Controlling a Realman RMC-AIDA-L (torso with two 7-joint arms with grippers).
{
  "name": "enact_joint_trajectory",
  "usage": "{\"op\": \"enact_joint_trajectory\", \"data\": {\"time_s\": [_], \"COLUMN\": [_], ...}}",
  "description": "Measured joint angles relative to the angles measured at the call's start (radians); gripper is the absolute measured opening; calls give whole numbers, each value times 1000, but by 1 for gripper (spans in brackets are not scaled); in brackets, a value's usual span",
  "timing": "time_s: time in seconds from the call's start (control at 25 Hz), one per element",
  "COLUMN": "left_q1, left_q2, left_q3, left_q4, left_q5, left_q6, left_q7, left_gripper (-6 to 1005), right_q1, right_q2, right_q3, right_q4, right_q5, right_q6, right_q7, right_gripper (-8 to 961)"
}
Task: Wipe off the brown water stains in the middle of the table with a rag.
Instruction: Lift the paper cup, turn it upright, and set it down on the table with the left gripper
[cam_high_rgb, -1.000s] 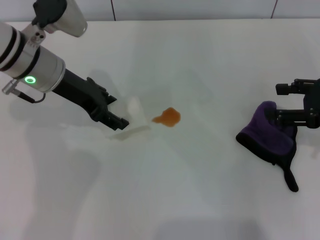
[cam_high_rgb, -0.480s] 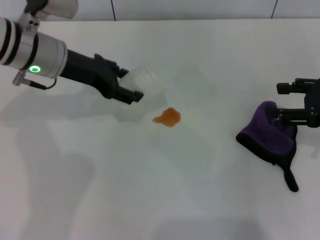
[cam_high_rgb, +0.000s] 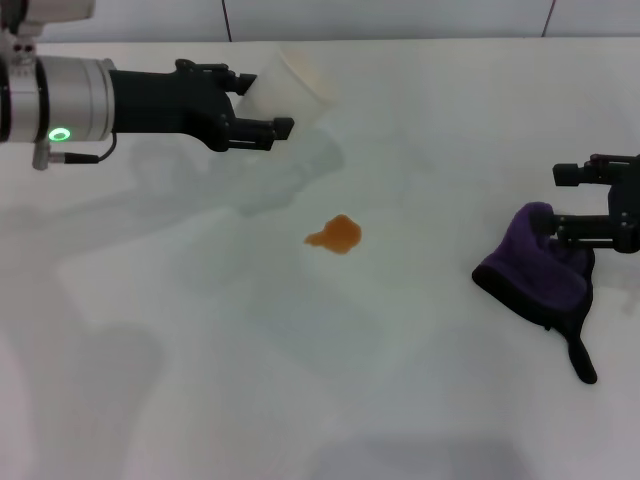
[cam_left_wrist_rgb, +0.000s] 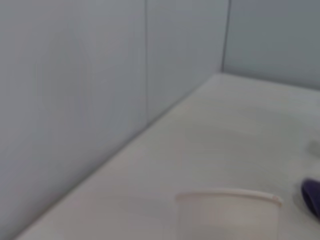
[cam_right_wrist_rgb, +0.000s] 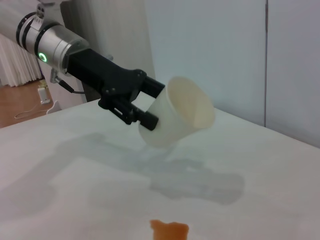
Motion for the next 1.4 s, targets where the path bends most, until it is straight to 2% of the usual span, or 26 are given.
{"op": "enact_joint_trajectory", "data": {"time_s": [0.2, 0.32, 0.68, 0.96, 1.4], "left_q1": [67, 137, 265, 332, 341], "left_q2": [-2, -3, -3, -2, -2], "left_q3": [0, 0, -2, -2, -1], "left_q4": [28, 66, 158, 235, 317], "left_q5": [-147, -287, -490, -567, -558], "left_q6": [7, 12, -12, -86, -201], "left_q7": [62, 132, 259, 347, 433], "left_gripper": [767, 768, 767, 767, 766], "right_q1": [6, 7, 13, 18, 21], "right_q2": [0, 0, 0, 0, 0], "right_q3": [0, -2, -7, -15, -26], "right_q4": [0, 0, 0, 1, 5], "right_q5": [-1, -1, -4, -4, -4], "right_q6": [1, 2, 2, -2, -2], "right_q7": [0, 0, 0, -7, -12], "right_gripper": [741, 741, 740, 741, 741]}}
